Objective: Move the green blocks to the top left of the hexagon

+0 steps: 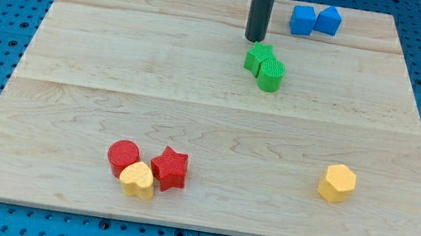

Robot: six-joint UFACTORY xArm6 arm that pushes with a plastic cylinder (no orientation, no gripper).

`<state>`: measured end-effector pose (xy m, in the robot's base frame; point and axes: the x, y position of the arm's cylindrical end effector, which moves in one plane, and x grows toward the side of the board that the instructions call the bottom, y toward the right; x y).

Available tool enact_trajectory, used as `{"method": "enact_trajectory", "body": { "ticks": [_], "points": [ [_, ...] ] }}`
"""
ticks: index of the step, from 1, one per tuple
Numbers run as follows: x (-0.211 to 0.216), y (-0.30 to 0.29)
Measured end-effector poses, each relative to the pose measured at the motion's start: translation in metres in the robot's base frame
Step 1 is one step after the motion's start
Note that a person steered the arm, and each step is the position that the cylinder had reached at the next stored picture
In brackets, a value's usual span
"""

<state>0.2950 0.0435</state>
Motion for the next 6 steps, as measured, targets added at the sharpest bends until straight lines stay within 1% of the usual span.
{"method": "enact_trajectory", "body": {
  "ticks": [1,3,4,6],
  "points": [
    [0.019,0.001],
    [0.073,0.049],
    [0.096,0.051],
    [0.136,0.017]
  ]
}}
